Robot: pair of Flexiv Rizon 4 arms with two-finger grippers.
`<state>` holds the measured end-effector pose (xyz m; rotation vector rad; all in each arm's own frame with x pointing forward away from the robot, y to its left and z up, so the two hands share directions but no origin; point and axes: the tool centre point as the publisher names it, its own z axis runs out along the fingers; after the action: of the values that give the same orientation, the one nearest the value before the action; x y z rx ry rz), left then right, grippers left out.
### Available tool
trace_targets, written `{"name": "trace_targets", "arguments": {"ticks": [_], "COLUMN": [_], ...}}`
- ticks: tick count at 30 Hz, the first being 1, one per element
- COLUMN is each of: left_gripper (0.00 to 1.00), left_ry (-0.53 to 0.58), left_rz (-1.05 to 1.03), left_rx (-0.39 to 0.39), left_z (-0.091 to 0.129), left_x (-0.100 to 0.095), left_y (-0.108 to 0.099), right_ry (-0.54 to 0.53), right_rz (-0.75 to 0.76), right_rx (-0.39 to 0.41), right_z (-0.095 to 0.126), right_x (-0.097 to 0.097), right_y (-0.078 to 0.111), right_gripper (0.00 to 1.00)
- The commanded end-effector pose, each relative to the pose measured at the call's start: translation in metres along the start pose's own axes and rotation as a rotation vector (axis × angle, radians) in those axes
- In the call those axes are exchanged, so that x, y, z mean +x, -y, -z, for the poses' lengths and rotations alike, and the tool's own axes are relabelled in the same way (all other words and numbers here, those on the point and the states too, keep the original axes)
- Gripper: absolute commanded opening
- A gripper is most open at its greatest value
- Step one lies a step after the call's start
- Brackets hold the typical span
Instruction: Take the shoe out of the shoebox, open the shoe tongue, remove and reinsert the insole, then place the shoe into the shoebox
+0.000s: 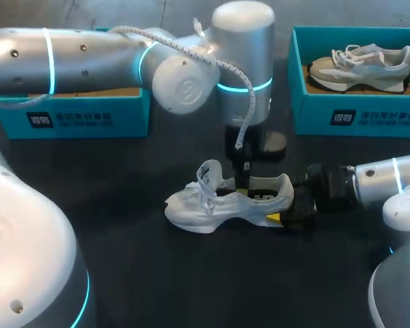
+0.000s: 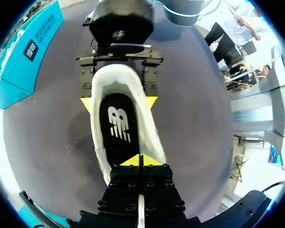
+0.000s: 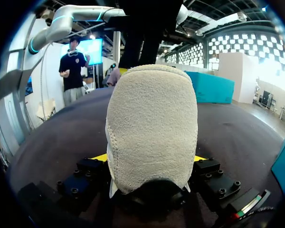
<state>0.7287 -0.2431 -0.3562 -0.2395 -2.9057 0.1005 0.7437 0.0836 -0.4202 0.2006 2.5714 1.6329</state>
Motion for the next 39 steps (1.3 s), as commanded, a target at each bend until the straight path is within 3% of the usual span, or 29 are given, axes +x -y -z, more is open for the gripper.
{"name": "trace_targets", "arguments": {"ticks": [1, 6, 19, 33, 39], "left_gripper": [0.00, 0.00, 0.00, 0.00, 0.00], "left_ry": [-0.022, -0.055, -0.108, -0.023, 0.029], "left_rz": [0.002, 0.011, -0.001, 0.009, 0.016], "left_rx": [0.010, -0.003, -0.031, -0.015, -0.007], "left_z": [-0.015, -0.022, -0.046, -0.068, -0.065], "left_x": [-0.012, -0.015, 0.009, 0.008, 0.006], "left_y": [0.003, 0.004, -0.002, -0.010, -0.014], "right_ry": [0.001, 0.001, 0.001, 0.001, 0.001], "right_rz": [0.000, 0.000, 0.000, 0.000, 0.000], "right_rx": [0.004, 0.004, 0.004, 0.004, 0.004], "right_z": [0.000, 0.000, 0.000, 0.000, 0.000], "right_x": [0.001, 0.001, 0.001, 0.001, 0.001], "right_y": [-0.001, -0.001, -0.001, -0.001, -0.001], "right_gripper": [0.00, 0.00, 0.00, 0.00, 0.00]}}
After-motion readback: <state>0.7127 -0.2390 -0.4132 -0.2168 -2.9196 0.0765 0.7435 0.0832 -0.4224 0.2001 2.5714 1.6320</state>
